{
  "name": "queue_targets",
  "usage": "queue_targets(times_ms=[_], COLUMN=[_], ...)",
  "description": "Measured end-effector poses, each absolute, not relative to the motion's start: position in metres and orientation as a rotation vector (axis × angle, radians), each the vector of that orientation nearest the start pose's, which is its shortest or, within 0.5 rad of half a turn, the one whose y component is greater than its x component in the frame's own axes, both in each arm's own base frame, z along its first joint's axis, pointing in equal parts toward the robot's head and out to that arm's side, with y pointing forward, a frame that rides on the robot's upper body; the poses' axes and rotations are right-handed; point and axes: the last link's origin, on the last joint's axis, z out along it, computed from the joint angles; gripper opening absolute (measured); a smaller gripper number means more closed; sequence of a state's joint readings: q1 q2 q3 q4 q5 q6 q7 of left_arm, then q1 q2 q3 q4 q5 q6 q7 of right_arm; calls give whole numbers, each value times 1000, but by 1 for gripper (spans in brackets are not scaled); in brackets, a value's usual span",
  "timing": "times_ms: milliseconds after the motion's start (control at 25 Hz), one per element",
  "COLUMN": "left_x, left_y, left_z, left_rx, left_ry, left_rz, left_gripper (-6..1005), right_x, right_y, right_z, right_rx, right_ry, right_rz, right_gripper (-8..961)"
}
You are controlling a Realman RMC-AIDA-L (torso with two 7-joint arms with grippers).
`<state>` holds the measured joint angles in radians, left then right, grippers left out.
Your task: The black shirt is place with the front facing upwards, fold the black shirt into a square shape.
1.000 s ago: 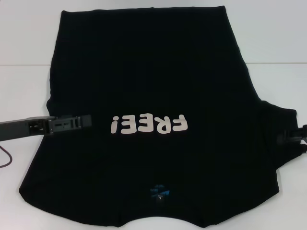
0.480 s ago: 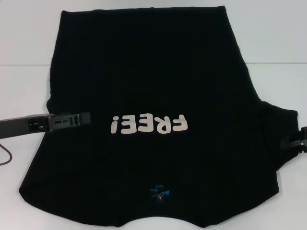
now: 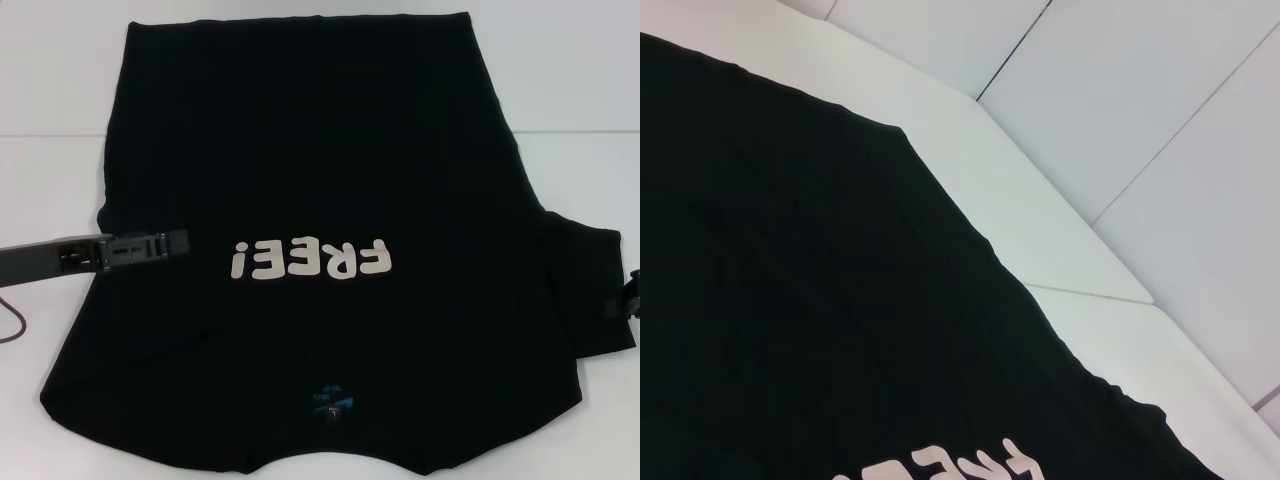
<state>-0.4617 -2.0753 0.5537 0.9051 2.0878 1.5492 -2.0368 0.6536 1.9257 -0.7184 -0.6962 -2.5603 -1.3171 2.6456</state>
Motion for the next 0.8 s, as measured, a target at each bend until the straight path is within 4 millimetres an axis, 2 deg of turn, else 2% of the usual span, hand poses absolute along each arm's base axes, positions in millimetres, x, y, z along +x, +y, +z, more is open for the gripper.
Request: queue_targets(times_ms=[200, 360, 520, 800], left_x=[-289, -291, -296, -301], left_y=[334, 333, 329, 324], left_z=[61, 65, 68, 76], left_rx=[-2325, -2305, -2279, -2223], left_ry=[-1355, -1361, -1376, -1394], left_rz=[-723, -745, -759, -838], left_gripper=[951, 951, 951, 951], right_x=[326, 335, 348, 354], right_y=[379, 379, 378, 381], right_z=[62, 68, 80, 101], right_rx=[-1926, -1879, -1801, -1748], right_ry=[1867, 1847, 1823, 1802], right_rz=[53, 69, 105, 149], right_gripper=[101, 16, 17, 18])
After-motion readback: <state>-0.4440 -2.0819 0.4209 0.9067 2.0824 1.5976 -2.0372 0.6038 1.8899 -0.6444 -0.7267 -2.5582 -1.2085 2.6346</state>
